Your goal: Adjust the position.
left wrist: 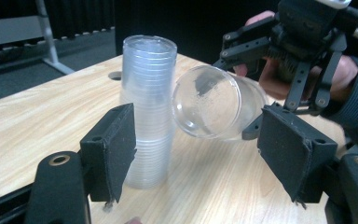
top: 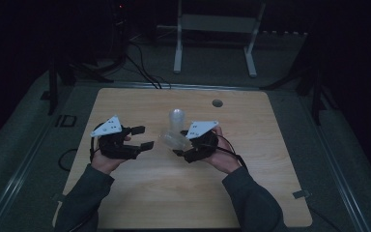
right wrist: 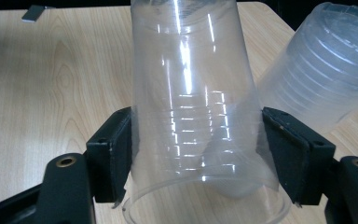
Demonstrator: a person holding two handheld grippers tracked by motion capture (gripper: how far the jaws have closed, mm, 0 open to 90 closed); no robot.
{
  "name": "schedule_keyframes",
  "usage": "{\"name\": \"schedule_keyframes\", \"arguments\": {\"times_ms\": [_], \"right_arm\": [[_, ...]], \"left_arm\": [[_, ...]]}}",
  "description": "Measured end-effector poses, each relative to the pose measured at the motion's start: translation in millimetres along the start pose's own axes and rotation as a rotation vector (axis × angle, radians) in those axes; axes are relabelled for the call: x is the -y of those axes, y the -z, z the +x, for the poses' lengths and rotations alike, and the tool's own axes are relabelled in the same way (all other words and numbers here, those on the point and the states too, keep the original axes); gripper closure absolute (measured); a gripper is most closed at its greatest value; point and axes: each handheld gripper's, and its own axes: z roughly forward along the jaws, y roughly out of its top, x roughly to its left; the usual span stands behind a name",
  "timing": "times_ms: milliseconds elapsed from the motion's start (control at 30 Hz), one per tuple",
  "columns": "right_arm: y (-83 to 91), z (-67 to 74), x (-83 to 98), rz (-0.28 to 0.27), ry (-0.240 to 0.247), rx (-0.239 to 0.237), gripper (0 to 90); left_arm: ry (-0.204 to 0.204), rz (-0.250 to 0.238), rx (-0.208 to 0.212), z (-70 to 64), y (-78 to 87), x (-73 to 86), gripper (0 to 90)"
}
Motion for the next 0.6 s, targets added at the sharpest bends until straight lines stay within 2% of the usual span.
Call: {"name": "schedule_keyframes", "arguments": {"times_ms": [267,600], "right_arm": [[1.6,-3.6,-4.4,0.026,0.022,-0.006,29.4],[1.8,-6.3,-10.4,0.048,0.043,-0.014,29.5]], "left_arm": [[-0.048,0.064,-0.02,1.7,-0.2,-8.1,28.3],[-0.107,0.121,-0.029,-0.1,-3.2,-11.8,28.4]]}}
